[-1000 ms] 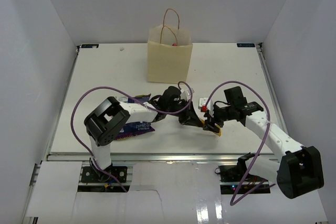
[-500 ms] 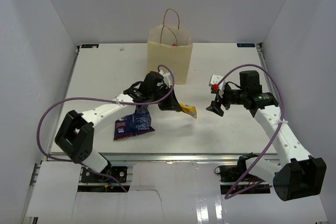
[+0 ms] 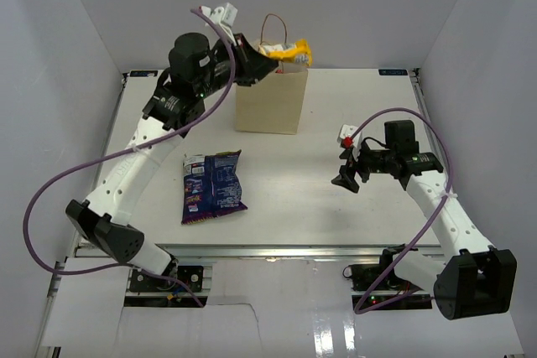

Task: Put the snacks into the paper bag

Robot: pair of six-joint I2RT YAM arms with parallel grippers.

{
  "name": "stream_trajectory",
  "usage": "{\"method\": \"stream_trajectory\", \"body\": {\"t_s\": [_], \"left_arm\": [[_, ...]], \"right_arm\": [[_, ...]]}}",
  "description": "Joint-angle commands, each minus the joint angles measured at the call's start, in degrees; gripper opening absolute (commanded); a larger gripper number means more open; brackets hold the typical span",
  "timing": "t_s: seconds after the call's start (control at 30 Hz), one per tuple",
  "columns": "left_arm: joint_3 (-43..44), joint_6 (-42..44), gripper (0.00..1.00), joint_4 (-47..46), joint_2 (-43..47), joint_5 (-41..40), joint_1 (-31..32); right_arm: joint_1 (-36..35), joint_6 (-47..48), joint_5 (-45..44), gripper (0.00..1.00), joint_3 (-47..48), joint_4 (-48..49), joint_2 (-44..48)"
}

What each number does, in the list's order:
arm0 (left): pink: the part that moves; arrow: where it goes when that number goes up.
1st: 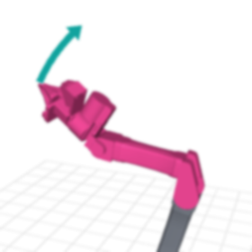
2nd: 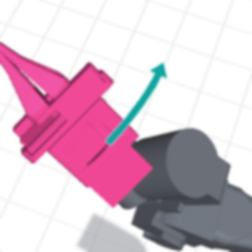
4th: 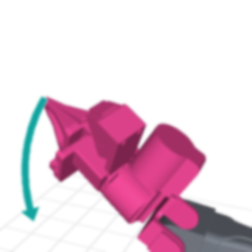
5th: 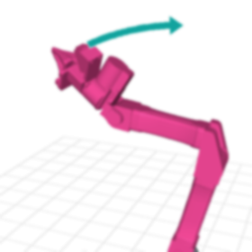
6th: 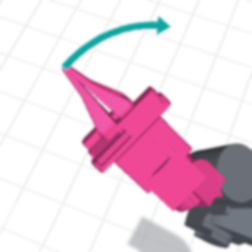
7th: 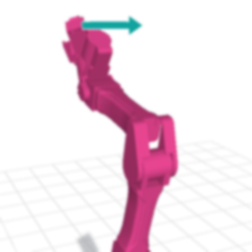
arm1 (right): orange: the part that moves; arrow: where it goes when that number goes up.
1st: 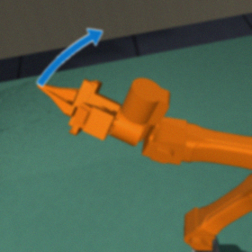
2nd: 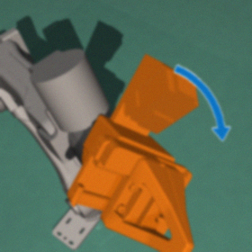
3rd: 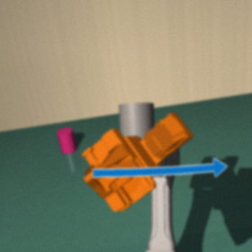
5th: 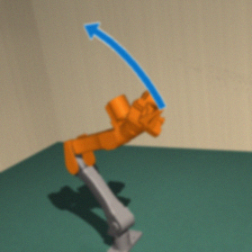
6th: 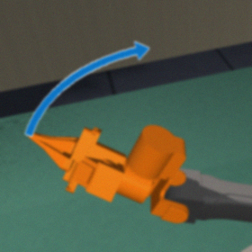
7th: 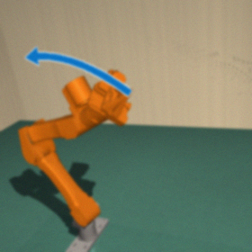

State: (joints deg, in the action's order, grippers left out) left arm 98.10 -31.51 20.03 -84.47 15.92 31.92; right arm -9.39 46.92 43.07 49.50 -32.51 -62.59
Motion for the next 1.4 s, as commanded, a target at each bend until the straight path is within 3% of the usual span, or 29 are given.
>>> {"method": "stream_trajectory", "body": {"t_s": [0.0,0.13,0.33,0.7,0.77,0.8,0.93,1.03,1.23,1.33,1.37], "left_arm": [[6.8,1.2,0.0,-2.5,-6.7,-2.7,-4.3],[18.1,-0.1,0.0,-4.0,-14.9,-0.7,-10.9],[29.1,-0.5,0.0,-2.8,-26.5,4.0,-16.0],[23.6,1.4,0.01,-3.2,-27.6,9.1,-16.5],[22.7,1.5,0.1,-2.6,-27.2,9.2,-16.5],[21.8,1.6,0.25,-2.3,-26.8,8.9,-16.5],[19.7,2.0,0.5,-0.9,-25.4,6.6,-16.5],[20.6,2.1,0.59,-0.3,-24.7,5.2,-16.5],[25.1,5.9,0.63,4.1,-21.3,0.9,-17.1],[18.0,9.8,0.68,4.7,-12.6,-4.0,-17.6],[10.5,11.5,0.7,4.5,-5.9,-5.4,-17.6]], "right_arm": [[0.2,-0.4,2.3,0.85,-0.9,1.3,0.1],[0.2,-0.9,2.9,0.85,-1.7,1.8,0.5],[0.2,-2.1,3.1,0.85,-2.7,2.9,0.8],[0.2,-1.0,2.7,0.85,-3.2,3.6,-1.0],[0.2,-1.1,3.1,0.85,-3.1,4.1,-1.7],[0.2,-1.0,3.3,0.85,-2.9,4.1,-1.9],[-0.2,-0.6,4.8,0.85,-1.6,3.6,-3.8],[-1.9,-0.8,5.7,0.85,0.1,2.6,-5.7],[-11.4,-8.1,3.7,0.83,3.8,4.1,-9.1],[-18.5,-19.2,-0.2,0.81,5.4,9.3,-11.9],[-20.2,-22.7,-2.8,0.81,6.0,11.0,-14.0]]}}
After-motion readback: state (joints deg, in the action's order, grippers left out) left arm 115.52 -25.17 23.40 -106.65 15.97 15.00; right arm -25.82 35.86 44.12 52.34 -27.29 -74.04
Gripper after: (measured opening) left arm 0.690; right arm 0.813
